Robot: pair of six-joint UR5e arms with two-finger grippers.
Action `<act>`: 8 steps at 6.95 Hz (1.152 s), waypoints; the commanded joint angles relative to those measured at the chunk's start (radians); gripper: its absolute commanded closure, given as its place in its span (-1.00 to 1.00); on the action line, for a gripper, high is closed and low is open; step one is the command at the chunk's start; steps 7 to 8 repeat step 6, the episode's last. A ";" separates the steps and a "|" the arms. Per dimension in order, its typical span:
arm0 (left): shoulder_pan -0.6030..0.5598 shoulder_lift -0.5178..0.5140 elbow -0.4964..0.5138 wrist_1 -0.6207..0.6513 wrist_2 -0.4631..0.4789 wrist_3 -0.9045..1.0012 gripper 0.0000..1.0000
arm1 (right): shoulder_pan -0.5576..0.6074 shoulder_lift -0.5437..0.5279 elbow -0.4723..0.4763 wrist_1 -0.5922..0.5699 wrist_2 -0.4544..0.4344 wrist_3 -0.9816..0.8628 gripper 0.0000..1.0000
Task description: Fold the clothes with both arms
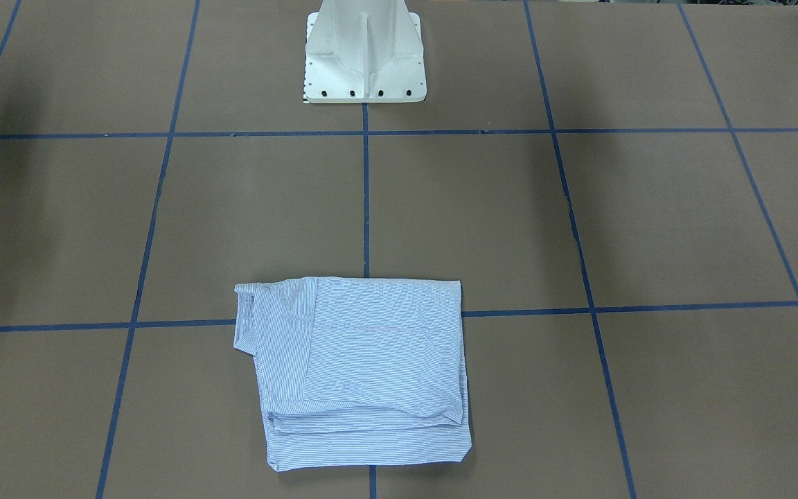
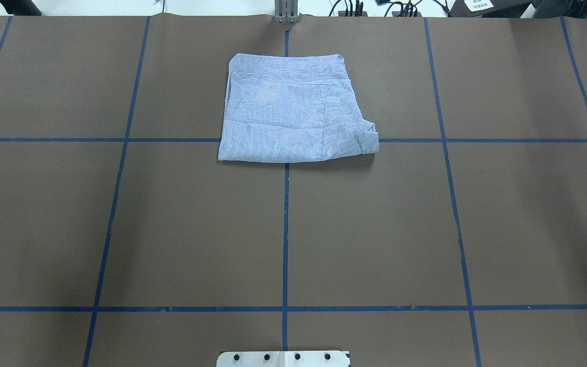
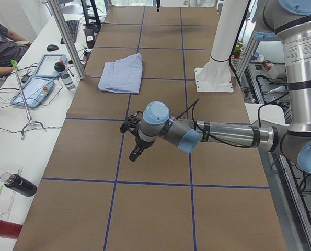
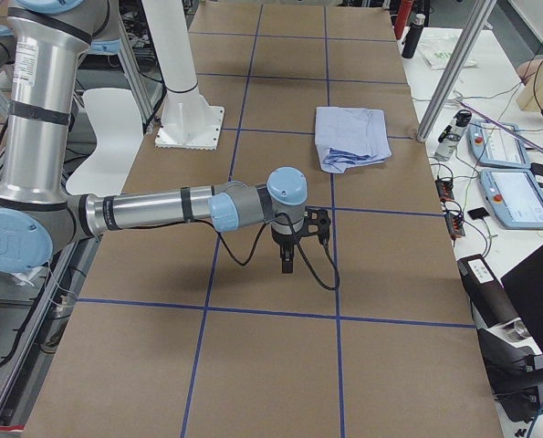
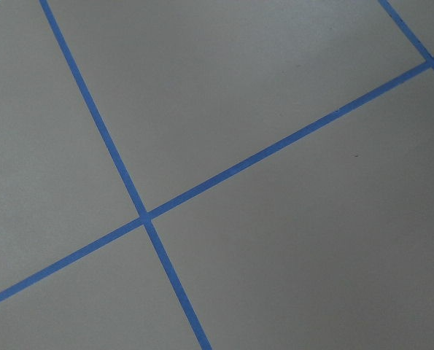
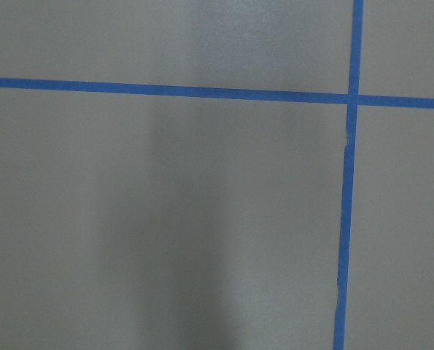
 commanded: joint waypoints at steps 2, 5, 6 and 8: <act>0.000 -0.001 0.000 -0.006 0.000 0.001 -0.99 | 0.000 0.002 0.000 0.001 0.000 0.000 -1.00; -0.001 0.004 0.022 -0.006 0.000 -0.001 -0.99 | 0.002 -0.013 -0.006 0.006 0.003 0.002 -1.00; -0.021 0.004 0.053 -0.006 0.000 0.001 -0.99 | 0.012 -0.024 -0.006 0.007 0.005 0.002 -1.00; -0.021 0.004 0.053 -0.006 0.000 0.001 -0.99 | 0.012 -0.024 -0.006 0.007 0.005 0.002 -1.00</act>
